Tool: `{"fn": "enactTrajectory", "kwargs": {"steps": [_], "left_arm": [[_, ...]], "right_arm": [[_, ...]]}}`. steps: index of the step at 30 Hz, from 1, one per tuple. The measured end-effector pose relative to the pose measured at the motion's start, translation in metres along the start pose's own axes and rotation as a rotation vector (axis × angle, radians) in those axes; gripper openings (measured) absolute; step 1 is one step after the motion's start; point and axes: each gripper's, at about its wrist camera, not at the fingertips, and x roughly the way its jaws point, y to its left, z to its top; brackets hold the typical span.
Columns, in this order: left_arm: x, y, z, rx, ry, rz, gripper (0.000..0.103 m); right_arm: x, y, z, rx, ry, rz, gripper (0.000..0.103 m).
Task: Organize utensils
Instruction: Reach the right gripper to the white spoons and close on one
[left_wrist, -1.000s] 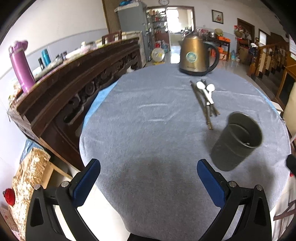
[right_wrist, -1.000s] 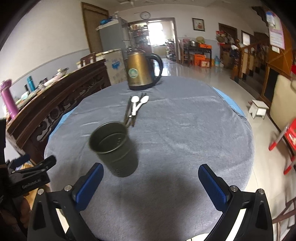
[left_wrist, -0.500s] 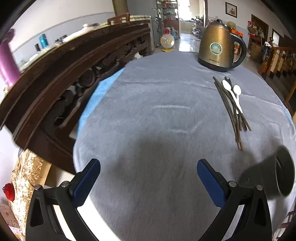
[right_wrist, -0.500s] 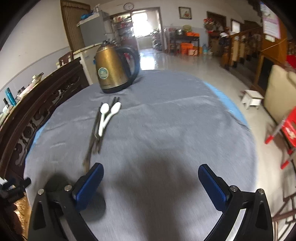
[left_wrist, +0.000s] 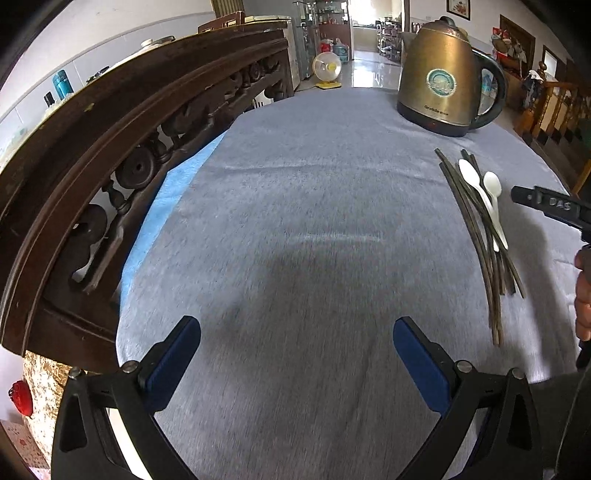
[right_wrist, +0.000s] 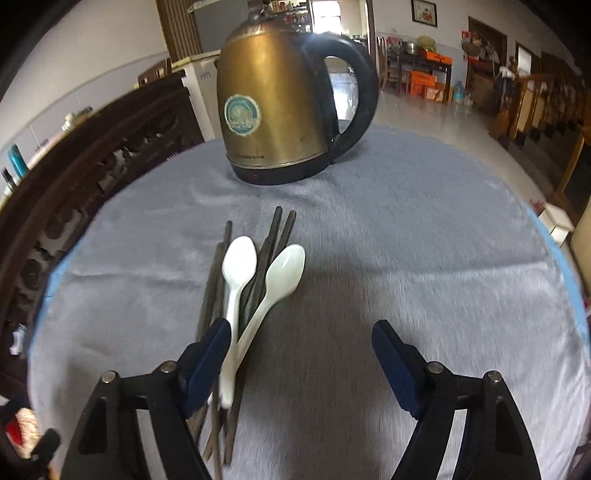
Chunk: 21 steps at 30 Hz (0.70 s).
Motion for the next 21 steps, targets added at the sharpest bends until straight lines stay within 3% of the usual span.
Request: {"fn": "enactTrajectory", "kwargs": {"steps": [8, 13, 18, 19, 21], "left_arm": [[0.024, -0.014, 0.020, 0.000, 0.033, -0.006, 0.103], [0.035, -0.030, 0.043, 0.027, 0.012, 0.004, 0.103], [0.049, -0.042, 0.072, 0.006, 0.001, 0.011, 0.103], [0.051, -0.045, 0.077, 0.008, 0.000, 0.012, 0.103], [0.053, -0.051, 0.087, 0.013, -0.008, 0.010, 0.103]], "right_arm": [[0.019, 0.012, 0.002, -0.082, 0.006, -0.104, 0.081], [0.026, 0.013, 0.003, -0.123, 0.005, -0.155, 0.081], [0.031, 0.006, 0.008, -0.084, 0.023, -0.096, 0.081], [0.033, 0.003, 0.009, -0.064, 0.031, -0.076, 0.079], [0.041, -0.005, 0.015, -0.011, 0.059, -0.020, 0.061]]}}
